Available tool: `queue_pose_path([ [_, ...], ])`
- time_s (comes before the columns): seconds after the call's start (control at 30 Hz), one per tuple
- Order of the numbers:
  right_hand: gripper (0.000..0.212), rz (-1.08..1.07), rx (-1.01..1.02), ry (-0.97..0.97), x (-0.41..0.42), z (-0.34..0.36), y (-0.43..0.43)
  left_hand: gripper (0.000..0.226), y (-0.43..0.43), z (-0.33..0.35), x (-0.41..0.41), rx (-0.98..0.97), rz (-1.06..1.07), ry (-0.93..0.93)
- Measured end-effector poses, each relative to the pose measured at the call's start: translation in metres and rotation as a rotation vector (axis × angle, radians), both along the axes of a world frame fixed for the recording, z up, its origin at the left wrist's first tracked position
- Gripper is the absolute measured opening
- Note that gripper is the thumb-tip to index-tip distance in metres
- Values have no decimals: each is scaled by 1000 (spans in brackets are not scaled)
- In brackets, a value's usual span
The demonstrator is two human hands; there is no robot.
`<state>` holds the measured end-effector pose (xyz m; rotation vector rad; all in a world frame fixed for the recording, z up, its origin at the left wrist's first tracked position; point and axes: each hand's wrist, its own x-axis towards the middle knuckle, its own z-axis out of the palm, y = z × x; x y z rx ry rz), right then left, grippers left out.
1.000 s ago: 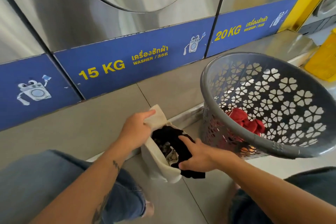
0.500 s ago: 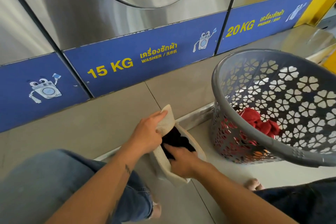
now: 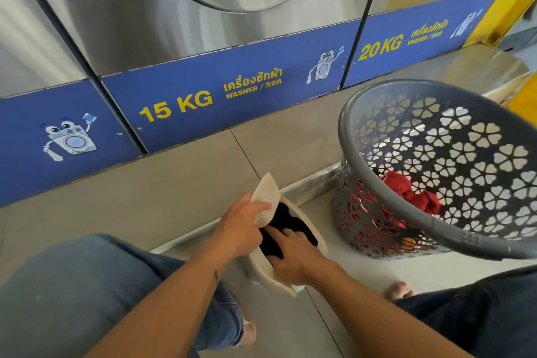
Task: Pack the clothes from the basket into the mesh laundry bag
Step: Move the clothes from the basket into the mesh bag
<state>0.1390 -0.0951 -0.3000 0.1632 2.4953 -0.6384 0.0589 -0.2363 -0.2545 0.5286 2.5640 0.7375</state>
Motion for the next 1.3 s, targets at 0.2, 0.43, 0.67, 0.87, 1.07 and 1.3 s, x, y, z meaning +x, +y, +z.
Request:
queue_pose_path([
  [0.2, 77, -41, 68, -10, 16, 9, 20, 61, -6, 8, 5, -61, -27, 188],
  [0.43, 76, -26, 206, -70, 5, 39, 45, 63, 7, 37, 7, 113, -64, 273],
  [0.67, 73, -7, 108, -23, 15, 44, 57, 64, 11, 38, 8, 97, 4, 161],
  [0.87, 55, -15, -98, 123, 13, 127, 71, 64, 15, 38, -3, 189, 98, 159],
  [1.07, 42, -122, -241, 416, 0, 221, 110, 63, 25, 35, -9, 157, 110, 147],
  [1.3, 62, -256, 111, 285, -49, 165, 214, 63, 56, 46, -20, 262, 160, 52],
])
